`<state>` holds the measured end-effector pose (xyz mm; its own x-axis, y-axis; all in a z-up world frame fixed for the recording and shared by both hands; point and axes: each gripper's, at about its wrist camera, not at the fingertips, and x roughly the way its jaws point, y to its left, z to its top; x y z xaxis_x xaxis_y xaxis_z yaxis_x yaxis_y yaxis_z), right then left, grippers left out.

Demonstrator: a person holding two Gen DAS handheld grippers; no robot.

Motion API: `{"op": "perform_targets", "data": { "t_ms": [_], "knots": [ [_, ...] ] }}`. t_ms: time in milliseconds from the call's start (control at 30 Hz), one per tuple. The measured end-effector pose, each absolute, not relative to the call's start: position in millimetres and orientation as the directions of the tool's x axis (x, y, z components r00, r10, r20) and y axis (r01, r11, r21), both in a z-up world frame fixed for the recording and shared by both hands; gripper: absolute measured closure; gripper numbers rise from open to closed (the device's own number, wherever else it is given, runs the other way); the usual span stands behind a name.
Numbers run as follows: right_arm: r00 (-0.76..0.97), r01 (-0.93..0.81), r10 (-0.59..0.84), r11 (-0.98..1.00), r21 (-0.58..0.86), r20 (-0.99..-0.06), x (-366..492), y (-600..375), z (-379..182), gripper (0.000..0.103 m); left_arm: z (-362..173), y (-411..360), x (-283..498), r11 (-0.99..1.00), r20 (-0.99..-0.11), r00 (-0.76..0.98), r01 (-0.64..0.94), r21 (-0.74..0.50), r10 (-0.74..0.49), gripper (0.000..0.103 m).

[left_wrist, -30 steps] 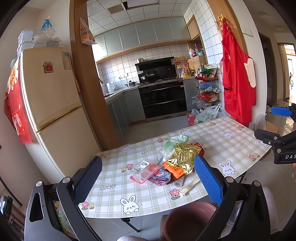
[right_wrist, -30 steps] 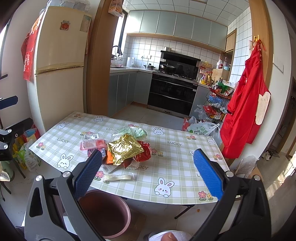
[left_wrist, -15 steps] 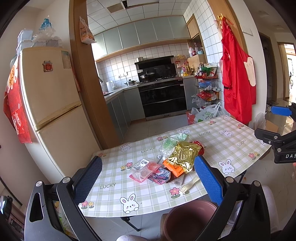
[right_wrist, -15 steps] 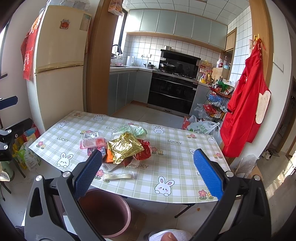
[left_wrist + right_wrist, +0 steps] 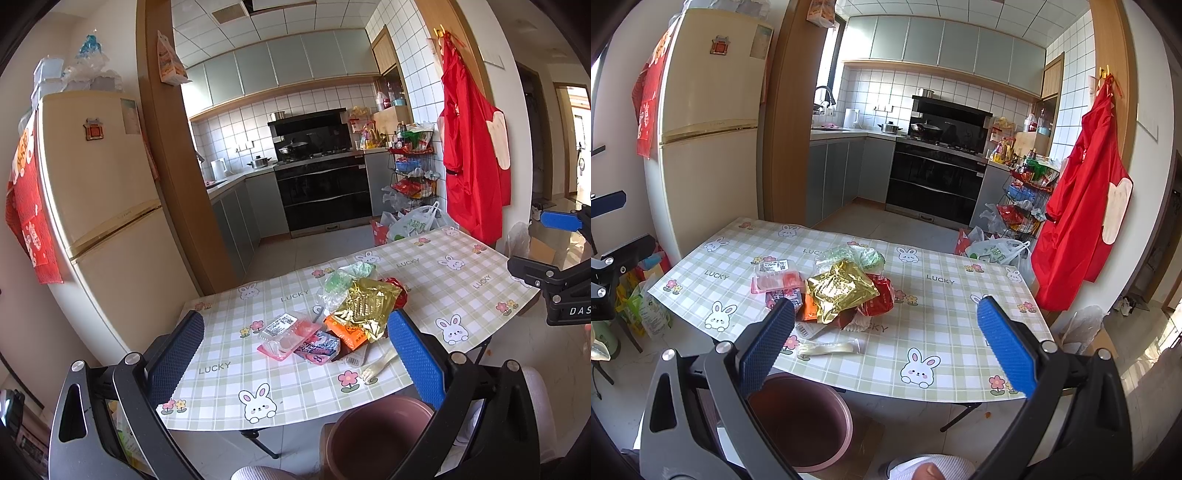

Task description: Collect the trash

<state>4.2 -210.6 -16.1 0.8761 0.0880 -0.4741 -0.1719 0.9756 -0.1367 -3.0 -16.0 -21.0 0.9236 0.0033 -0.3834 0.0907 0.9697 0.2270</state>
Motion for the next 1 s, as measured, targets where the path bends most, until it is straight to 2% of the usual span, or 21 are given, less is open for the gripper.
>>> {"op": "perform_targets", "data": {
  "t_ms": [733,867,1000],
  "knots": [
    [0.874,-0.173,0.087,0.975,-0.138,-0.477,6,-210,-20,0.006,-25,-16,-1,0.972,-0.389,0.921,0.083,0.222,0.01,0.005],
    [0.875,-0.173,0.088,0.975,-0.138,-0.476,6,-209,-23,0.006,-34,-9,2,0.98,-0.408,0.913,0.094,0.174,-0.015,0.005],
    [0.87,-0.178,0.111,0.979,-0.096,-0.48,10,-214,-36,0.005,-48,5,6,0.984,-0.419,0.903,0.146,0.099,-0.092,0.005]
  ]
}}
